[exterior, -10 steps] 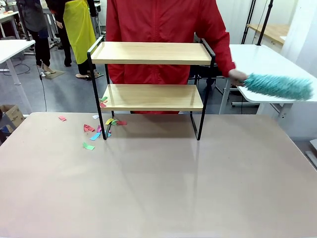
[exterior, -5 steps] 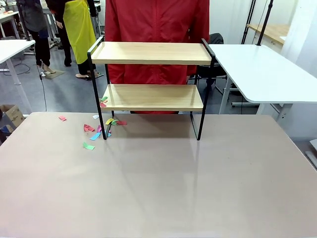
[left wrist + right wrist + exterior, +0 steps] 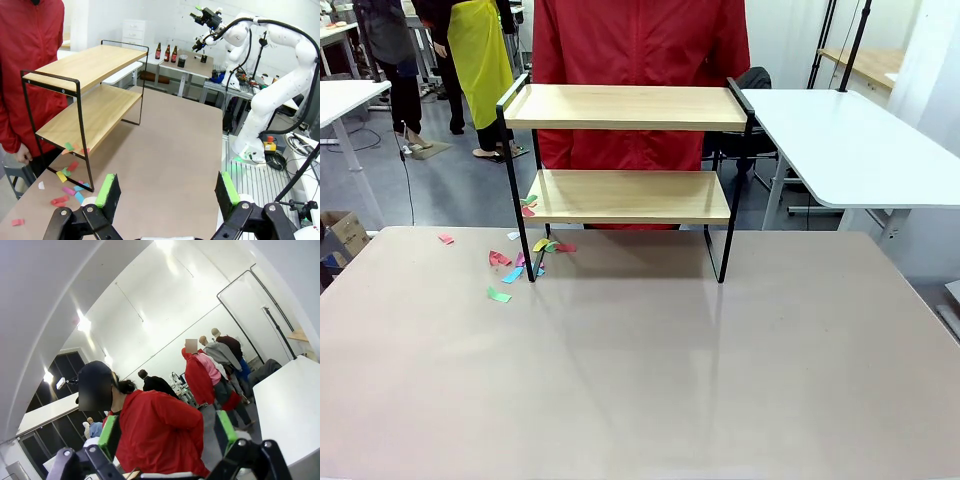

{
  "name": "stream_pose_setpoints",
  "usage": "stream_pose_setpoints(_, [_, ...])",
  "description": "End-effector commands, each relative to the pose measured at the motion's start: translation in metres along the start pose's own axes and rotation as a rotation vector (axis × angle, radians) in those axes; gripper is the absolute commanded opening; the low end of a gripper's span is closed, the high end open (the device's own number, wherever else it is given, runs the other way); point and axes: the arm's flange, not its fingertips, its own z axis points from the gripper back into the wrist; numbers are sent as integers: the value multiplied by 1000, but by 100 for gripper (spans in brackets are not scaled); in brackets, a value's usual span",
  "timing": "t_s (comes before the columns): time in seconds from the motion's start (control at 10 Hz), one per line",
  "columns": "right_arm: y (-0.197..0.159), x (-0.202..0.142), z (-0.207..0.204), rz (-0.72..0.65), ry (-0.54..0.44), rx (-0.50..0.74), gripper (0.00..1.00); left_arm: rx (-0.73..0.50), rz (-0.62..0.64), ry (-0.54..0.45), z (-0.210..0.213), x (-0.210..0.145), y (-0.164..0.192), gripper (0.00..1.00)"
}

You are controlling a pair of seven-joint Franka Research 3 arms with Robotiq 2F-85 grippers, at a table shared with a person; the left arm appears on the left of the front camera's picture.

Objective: Clean the shelf.
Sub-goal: Hand the Duster back to the human.

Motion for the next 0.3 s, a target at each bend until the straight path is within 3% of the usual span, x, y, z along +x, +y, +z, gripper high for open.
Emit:
stream_pose_setpoints(0.0, [1,-3,2,22,0,-1,100,-4,-1,-31,-1,4,0,100])
stream_pose_setpoints(0.2, [1,-3,2,22,0,-1,100,-4,-1,-31,-1,4,0,100])
